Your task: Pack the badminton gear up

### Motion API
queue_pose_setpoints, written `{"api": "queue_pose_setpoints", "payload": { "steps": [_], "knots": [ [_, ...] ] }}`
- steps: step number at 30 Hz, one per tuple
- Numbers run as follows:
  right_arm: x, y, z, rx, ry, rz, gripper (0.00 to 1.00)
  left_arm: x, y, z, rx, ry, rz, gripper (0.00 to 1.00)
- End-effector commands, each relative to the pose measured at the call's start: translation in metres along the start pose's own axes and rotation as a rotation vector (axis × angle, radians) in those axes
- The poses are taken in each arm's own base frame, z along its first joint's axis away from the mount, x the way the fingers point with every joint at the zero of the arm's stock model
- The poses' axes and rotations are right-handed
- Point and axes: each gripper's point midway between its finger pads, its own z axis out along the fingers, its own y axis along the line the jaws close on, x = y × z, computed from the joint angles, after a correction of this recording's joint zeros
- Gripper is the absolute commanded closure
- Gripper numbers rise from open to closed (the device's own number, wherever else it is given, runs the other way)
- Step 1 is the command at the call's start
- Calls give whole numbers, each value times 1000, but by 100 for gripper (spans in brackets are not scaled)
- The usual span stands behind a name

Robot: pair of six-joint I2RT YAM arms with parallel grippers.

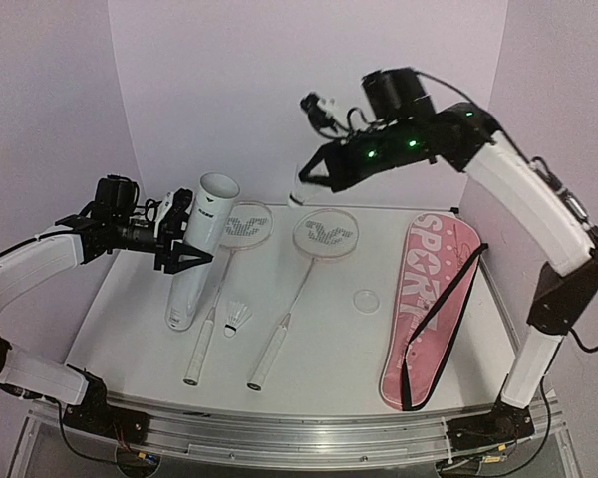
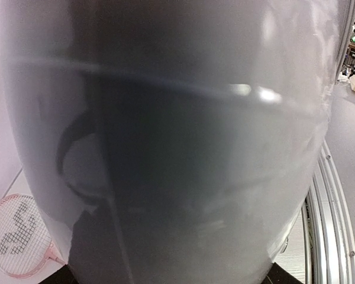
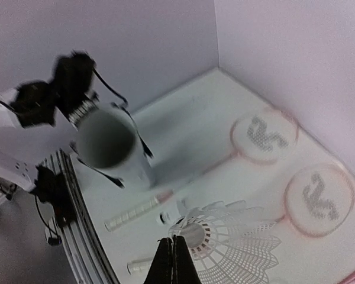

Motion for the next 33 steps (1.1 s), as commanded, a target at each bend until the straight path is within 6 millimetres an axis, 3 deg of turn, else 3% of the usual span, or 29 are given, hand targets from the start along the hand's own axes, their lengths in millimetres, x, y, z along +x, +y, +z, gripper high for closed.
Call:
{"api": "queue_pose_setpoints", "payload": {
  "steps": [1,7,15,21,26,29,33],
  "knots": [
    [-61,41,3,-4,-263,-85,100,-13,5,-1,-3,-22,53,95],
    [-60,75,38,-50,-256,-190,100,-13,6,-2,-11,-13,67,95],
    [-44,76,67,-63,-207,-187,100,-10,3,-1,-2,-4,84,95],
    [-19,75,92,-77,-134,-188,100,-11,7,-1,-9,-3,73,95],
    [-14,80,96,-115,-117,-189,79,-20,4,-3,0,-31,87,96],
    [-15,84,95,-138,-119,-192,58,-22,3,-3,2,-44,97,96],
    [-29,104,82,-241,-155,-176,47,-18,5,-2,-1,-35,77,96]
  ]
}}
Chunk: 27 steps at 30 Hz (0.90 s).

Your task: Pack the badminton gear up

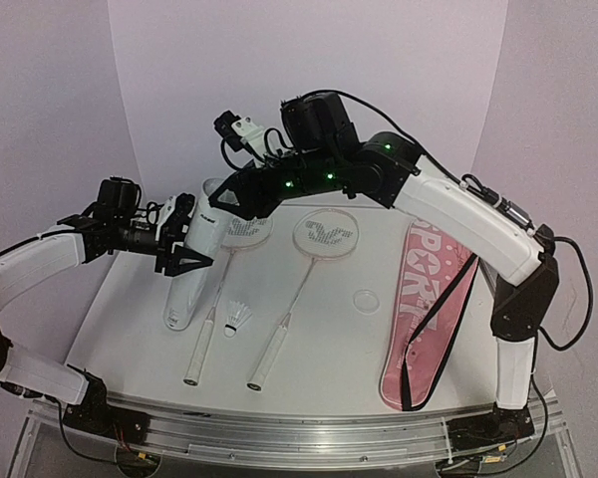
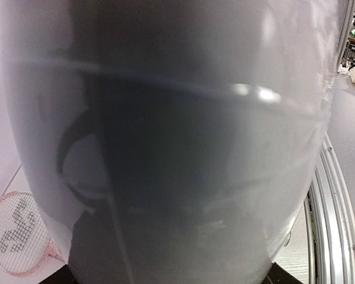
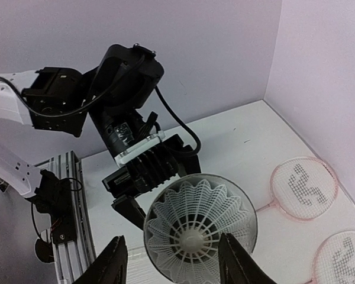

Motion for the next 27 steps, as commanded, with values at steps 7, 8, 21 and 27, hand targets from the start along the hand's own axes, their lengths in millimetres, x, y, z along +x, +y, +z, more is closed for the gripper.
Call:
{"api": "queue_pose_setpoints", "payload": {
  "steps": [7,8,21,27],
  "knots": [
    [-67,15,-44,-136,-177,112,35,-37,11,-6,-18,-94,-11,96],
    [-73,6,-51,-123,-196,145,34,-38,15,-6,-34,-98,-44,96],
    [76,-108,10,96,123,398,14,-35,58,-33,-232,-138,-253,97],
    [165,-92,96,-101,318,544,7,-30,57,-35,-250,-125,-242,96]
  ]
}}
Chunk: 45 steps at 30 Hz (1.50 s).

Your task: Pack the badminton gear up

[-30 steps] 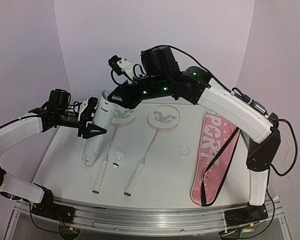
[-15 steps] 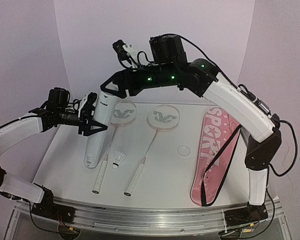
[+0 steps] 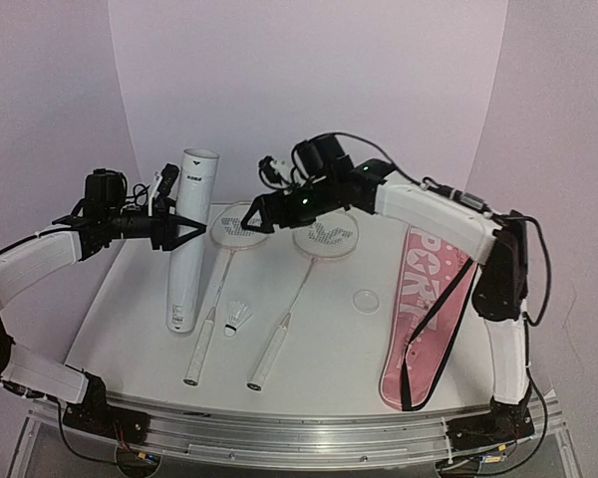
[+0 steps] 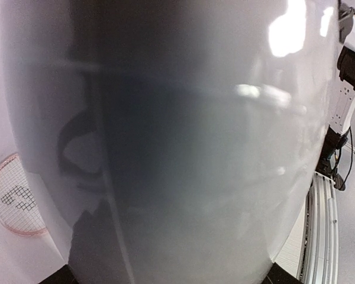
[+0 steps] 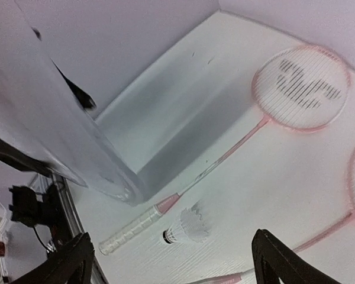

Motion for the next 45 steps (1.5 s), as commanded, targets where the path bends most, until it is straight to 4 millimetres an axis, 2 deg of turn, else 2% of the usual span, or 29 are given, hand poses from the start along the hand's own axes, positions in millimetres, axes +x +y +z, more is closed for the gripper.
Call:
{"api": "queue_pose_setpoints", "payload": {
  "steps": [1,3,7,10,15,18,21,23,25,26,28,30,33,35,39,42,45],
  "knots": [
    [60,-2,75,-137,184,108,6,-20,-5,-11,-32,-56,75,96],
    [79,-3,100,-151,225,98,7,-18,-5,-12,-34,-56,83,96],
    [103,2,127,-207,277,86,12,-18,-7,-13,-37,-56,98,96],
    [119,6,135,-237,315,107,23,-17,-8,-14,-38,-53,106,96],
    [143,2,145,-246,366,131,29,-15,-6,-12,-37,-51,98,96],
    [151,2,152,-259,383,143,43,-15,-5,-11,-34,-53,91,96],
    [158,0,156,-259,398,155,50,-16,-5,-11,-34,-53,95,96],
    [159,2,155,-270,403,162,67,-17,-4,-11,-35,-52,97,96],
    [154,5,152,-278,397,165,97,-17,-4,-10,-33,-51,97,96],
    [150,7,149,-284,392,169,100,-17,-3,-10,-33,-51,97,96],
    [129,16,133,-308,358,168,100,-16,-4,-10,-28,-47,104,96],
    [101,25,110,-321,306,151,100,-14,-7,-10,-18,-41,118,95],
    [45,34,51,-259,166,72,100,-6,-17,-11,26,-28,176,95],
    [19,31,15,-165,75,14,100,-1,-25,-13,55,-27,242,95],
    [-43,44,-78,-4,-158,-104,100,8,-32,-14,77,-18,319,94],
    [-64,75,-115,42,-262,-221,100,19,-34,-7,92,16,346,94],
    [-75,115,-131,52,-329,-363,100,28,-35,-1,101,49,376,94]
  ]
}}
